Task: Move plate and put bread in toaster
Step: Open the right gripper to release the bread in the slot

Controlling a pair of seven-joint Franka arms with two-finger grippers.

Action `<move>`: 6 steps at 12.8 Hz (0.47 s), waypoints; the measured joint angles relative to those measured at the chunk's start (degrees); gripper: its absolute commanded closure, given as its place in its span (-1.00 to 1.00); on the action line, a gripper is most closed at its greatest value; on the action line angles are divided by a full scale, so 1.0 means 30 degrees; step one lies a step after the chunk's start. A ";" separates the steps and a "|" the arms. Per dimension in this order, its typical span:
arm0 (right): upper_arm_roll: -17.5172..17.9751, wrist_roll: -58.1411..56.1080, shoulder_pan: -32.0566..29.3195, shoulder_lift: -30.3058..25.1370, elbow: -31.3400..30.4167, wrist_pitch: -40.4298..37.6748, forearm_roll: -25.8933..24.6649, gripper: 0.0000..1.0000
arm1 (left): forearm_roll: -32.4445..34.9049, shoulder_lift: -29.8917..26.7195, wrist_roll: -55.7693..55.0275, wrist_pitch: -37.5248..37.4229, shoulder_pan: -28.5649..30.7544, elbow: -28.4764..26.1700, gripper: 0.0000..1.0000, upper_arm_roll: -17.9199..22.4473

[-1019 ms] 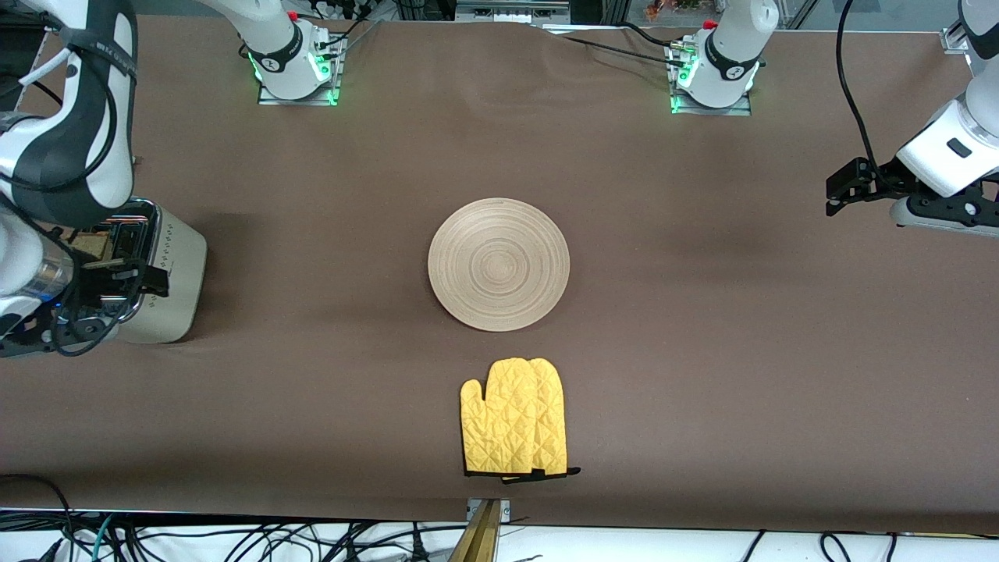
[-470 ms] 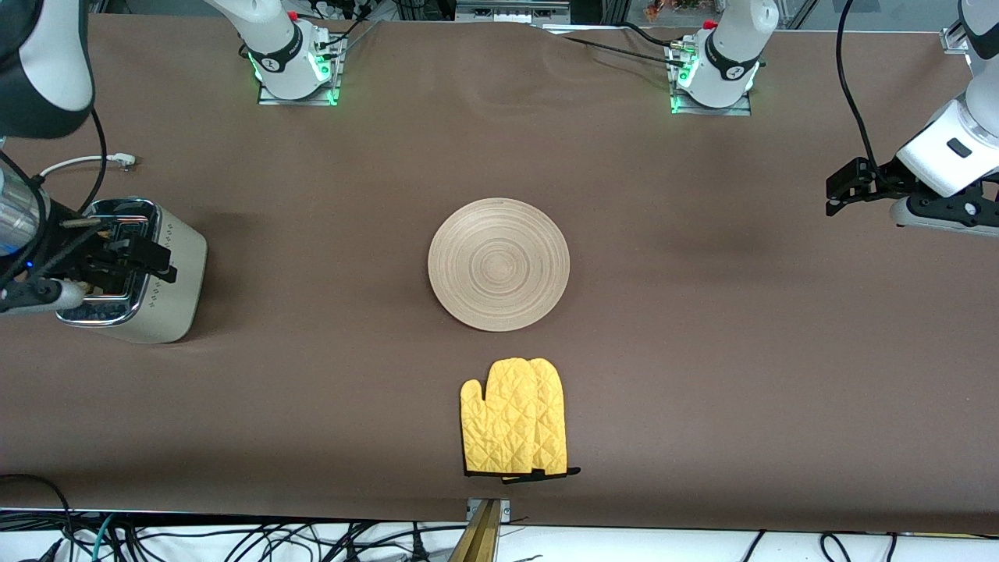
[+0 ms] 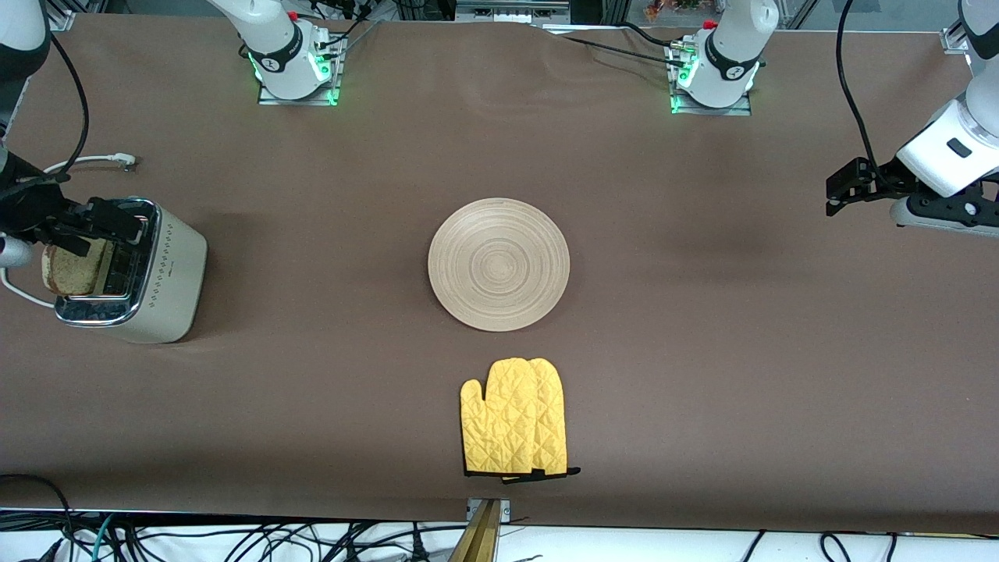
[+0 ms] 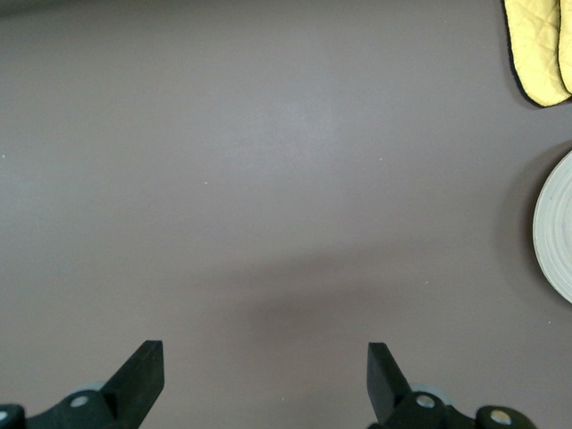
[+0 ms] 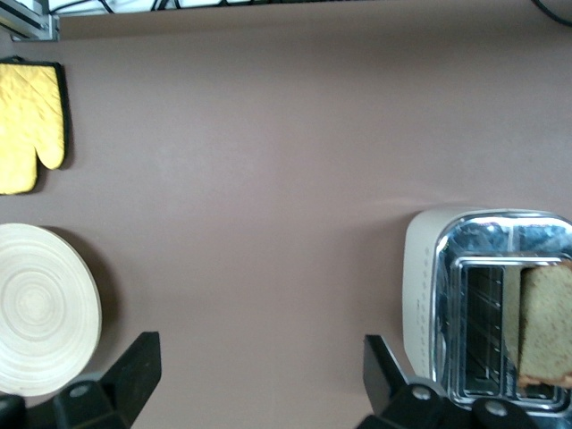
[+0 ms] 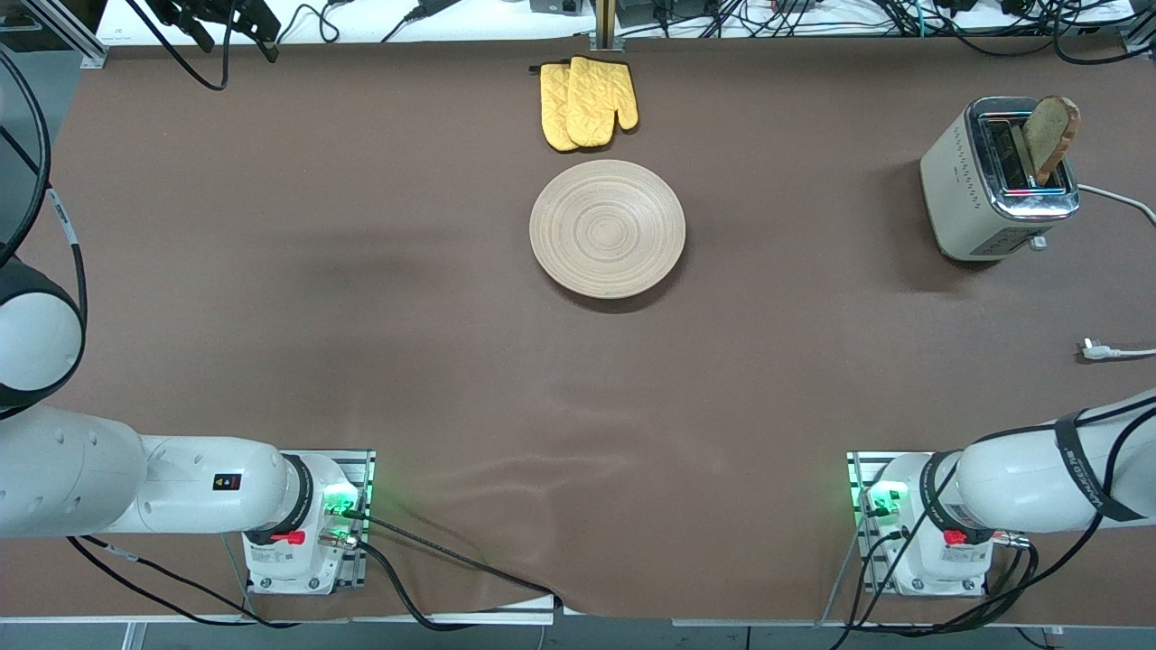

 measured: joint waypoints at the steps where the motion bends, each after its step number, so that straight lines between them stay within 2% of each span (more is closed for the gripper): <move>1: 0.0258 -0.0125 -0.0095 -0.0332 -0.0397 0.0007 -0.0638 -1.00 | 0.0000 0.0000 0.0000 0.0000 0.0000 0.0000 -1.00 0.0000; 3: 0.0790 -0.0138 -0.0200 -0.0787 -0.0906 0.0006 -0.1449 -1.00 | 0.0000 0.0000 0.0000 0.0000 0.0000 0.0000 -1.00 0.0000; 6: 0.0999 -0.0152 -0.0400 -0.0920 -0.1147 0.0002 -0.1684 -1.00 | 0.0000 0.0000 0.0000 0.0000 -0.0001 0.0000 -1.00 -0.0001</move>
